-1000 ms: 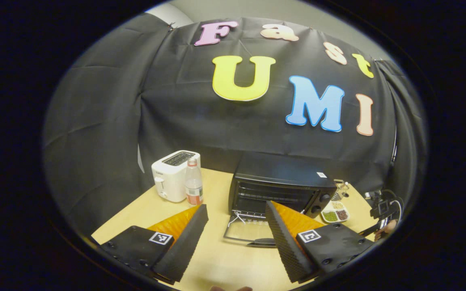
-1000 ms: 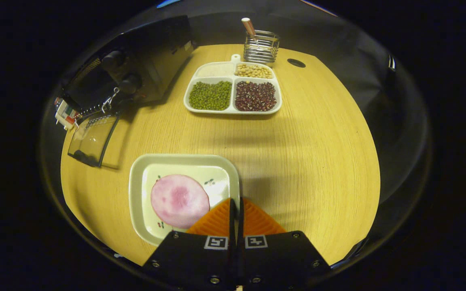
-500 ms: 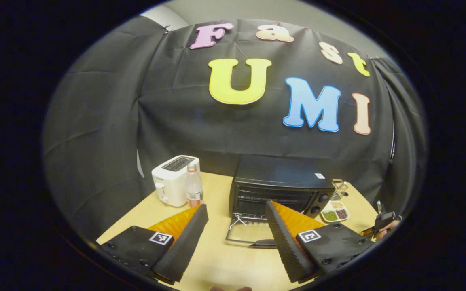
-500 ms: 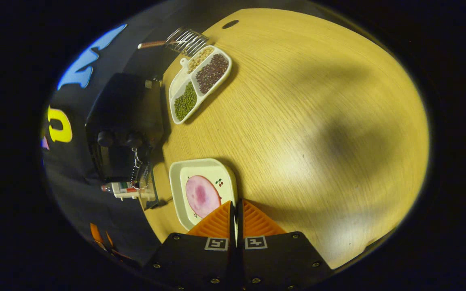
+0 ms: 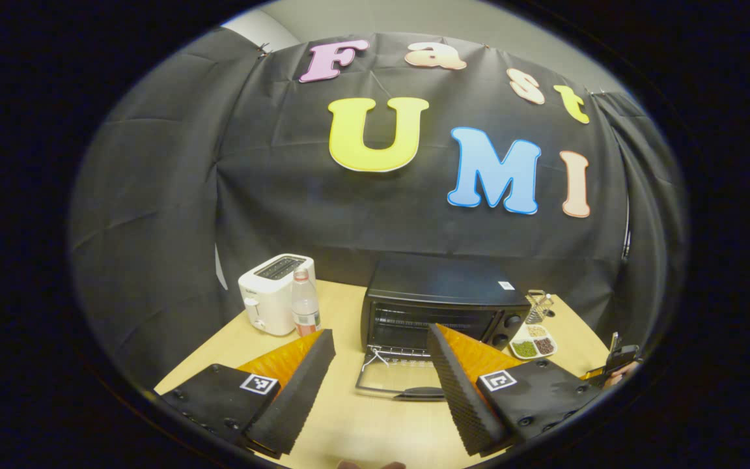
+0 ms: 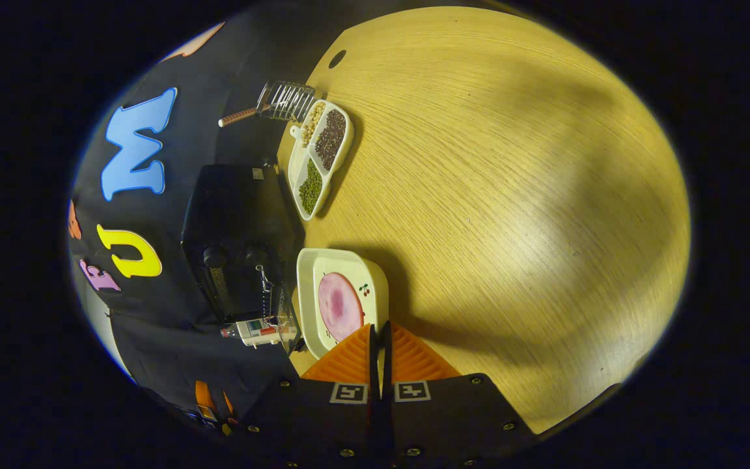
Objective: Open the electric oven with the left hand, put the food in, and close the electric oven.
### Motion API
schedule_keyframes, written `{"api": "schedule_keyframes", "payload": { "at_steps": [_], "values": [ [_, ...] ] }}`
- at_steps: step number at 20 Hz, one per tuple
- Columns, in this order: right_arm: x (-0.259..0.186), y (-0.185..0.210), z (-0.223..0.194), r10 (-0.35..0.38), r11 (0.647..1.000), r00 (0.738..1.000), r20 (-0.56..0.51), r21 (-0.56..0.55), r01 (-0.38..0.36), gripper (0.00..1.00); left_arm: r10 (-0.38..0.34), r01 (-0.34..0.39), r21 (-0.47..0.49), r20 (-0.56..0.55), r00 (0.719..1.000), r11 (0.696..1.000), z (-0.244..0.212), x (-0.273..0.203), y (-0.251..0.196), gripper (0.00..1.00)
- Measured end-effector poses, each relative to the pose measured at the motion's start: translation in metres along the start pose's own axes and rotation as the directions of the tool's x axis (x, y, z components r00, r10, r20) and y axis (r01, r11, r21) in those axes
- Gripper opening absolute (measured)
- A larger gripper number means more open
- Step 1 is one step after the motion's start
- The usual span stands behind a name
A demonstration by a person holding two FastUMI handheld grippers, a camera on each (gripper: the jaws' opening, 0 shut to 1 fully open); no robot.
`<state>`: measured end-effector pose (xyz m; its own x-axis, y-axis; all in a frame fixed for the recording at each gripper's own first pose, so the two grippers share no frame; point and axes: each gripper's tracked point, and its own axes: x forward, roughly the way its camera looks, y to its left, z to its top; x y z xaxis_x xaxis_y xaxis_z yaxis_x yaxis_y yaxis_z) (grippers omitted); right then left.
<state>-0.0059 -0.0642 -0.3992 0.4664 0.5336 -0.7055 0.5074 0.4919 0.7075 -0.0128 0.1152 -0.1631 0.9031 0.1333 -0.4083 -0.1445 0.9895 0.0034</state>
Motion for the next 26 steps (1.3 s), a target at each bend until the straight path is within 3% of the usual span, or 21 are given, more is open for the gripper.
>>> {"api": "schedule_keyframes", "payload": {
  "at_steps": [7,12,16,18,20,22,24,26],
  "values": [
    [-0.008,0.070,-0.044,0.120,0.993,0.993,0.006,0.013,-0.120,0.01,-0.049,0.047,0.018,0.088,0.995,0.999,0.027,-0.006,-0.003,1.00],
    [0.007,0.125,-0.084,0.160,0.987,0.987,0.007,0.002,-0.160,0.01,-0.098,0.093,0.042,0.133,0.986,0.995,0.043,-0.006,0.010,0.97],
    [0.037,0.144,-0.102,0.108,0.994,0.993,0.055,0.012,-0.108,0.00,-0.120,0.108,0.079,0.156,0.980,0.991,0.050,-0.011,0.034,1.00],
    [0.056,0.153,-0.101,0.085,0.995,0.991,0.104,0.044,-0.090,0.01,-0.128,0.117,0.077,0.167,0.977,0.990,0.055,-0.015,0.046,0.94],
    [0.076,0.161,-0.097,0.059,0.994,0.986,0.155,0.084,-0.073,0.01,-0.132,0.121,0.073,0.176,0.976,0.990,0.059,-0.019,0.060,0.94],
    [0.096,0.172,-0.089,0.041,0.990,0.978,0.205,0.124,-0.068,0.01,-0.123,0.113,0.067,0.172,0.977,0.991,0.055,-0.023,0.076,0.94],
    [0.114,0.188,-0.080,0.053,0.985,0.964,0.262,0.146,-0.094,0.01,-0.109,0.102,0.051,0.162,0.981,0.993,0.052,-0.029,0.092,1.00],
    [0.132,0.198,-0.069,0.049,0.980,0.947,0.317,0.170,-0.107,0.01,-0.092,0.087,0.041,0.158,0.983,0.995,0.050,-0.031,0.105,0.98]
  ]
}}
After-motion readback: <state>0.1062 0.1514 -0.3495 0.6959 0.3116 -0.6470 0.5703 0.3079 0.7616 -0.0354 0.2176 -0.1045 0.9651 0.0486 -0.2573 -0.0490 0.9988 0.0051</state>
